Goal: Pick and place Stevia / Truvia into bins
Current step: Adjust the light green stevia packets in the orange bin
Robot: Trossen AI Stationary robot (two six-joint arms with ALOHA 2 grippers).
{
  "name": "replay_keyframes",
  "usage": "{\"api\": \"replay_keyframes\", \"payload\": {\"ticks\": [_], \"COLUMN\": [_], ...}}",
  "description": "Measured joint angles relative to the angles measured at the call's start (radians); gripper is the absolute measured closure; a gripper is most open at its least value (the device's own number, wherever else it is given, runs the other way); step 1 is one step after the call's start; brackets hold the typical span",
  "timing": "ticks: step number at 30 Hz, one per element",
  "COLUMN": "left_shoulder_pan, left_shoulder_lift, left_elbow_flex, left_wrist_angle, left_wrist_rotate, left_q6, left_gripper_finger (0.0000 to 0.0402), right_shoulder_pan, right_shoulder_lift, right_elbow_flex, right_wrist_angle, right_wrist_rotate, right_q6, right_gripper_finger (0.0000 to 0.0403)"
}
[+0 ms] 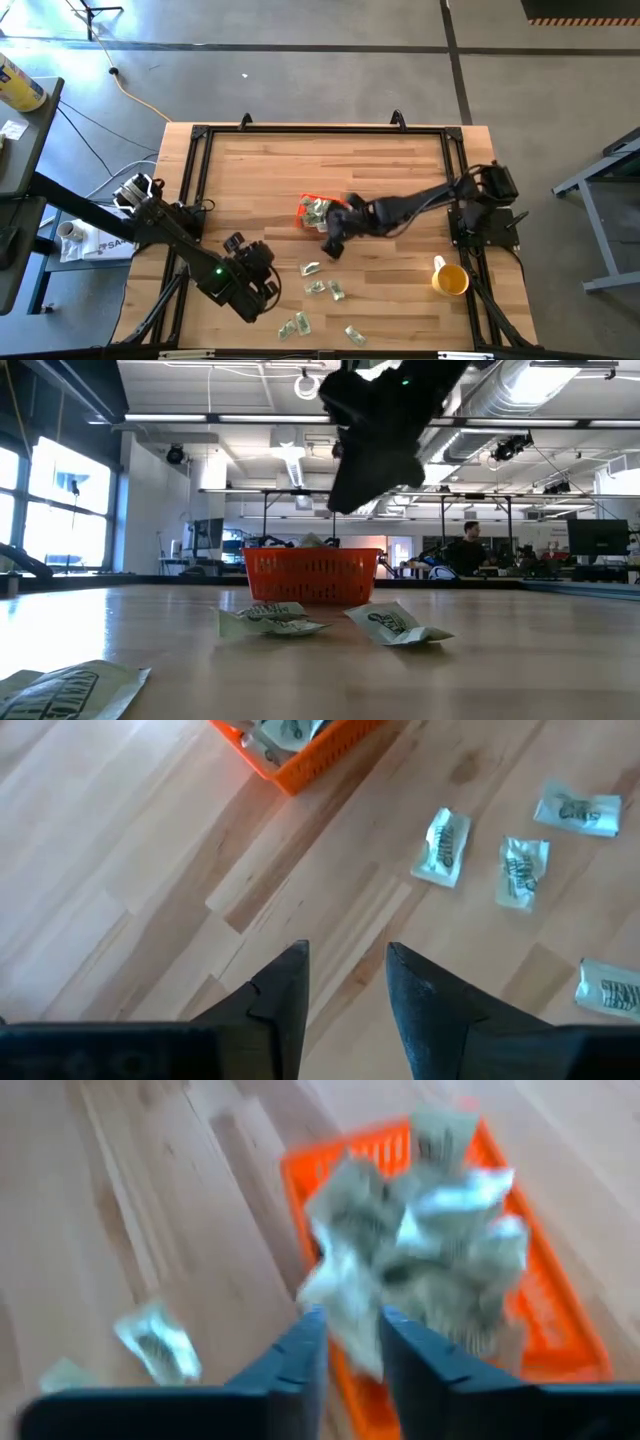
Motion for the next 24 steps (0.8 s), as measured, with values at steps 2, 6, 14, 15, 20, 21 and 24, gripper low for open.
{"api": "replay_keyframes", "payload": {"ticks": [2, 6, 14, 15, 20, 21, 24], "left_shoulder_pan": [0.001, -0.001, 0.011, 0.014, 0.043, 0.047, 0.052], "left_shoulder_lift": [-0.003, -0.003, -0.003, -0.003, -0.003, -0.003, -0.003], "left_elbow_flex": [0.000, 0.000, 0.000, 0.000, 0.000, 0.000, 0.000], "left_wrist_angle": [-0.009, -0.037, -0.058, -0.059, -0.104, -0.112, -0.136], "left_wrist_rotate": [0.005, 0.021, 0.031, 0.030, 0.026, 0.026, 0.025], "left_q6": [0.000, -0.002, -0.012, -0.005, 0.006, 0.008, 0.008], "left_gripper_finger": [0.0237, 0.0240, 0.0241, 0.0241, 0.0241, 0.0241, 0.0241], "right_shoulder_pan": [-0.044, -0.101, -0.114, -0.120, -0.174, -0.183, -0.197], "right_shoulder_lift": [0.009, 0.046, 0.085, 0.089, 0.137, 0.144, 0.147], "right_elbow_flex": [0.001, 0.000, 0.000, 0.000, 0.000, 0.000, 0.000], "right_wrist_angle": [0.048, 0.028, 0.053, 0.059, 0.067, 0.071, 0.104], "right_wrist_rotate": [-0.066, -0.176, -0.207, -0.195, -0.213, -0.224, -0.257], "right_q6": [-0.043, -0.096, -0.102, -0.101, -0.104, -0.104, -0.106], "right_gripper_finger": [0.0344, 0.0395, 0.0344, 0.0343, 0.0353, 0.0357, 0.0368]}}
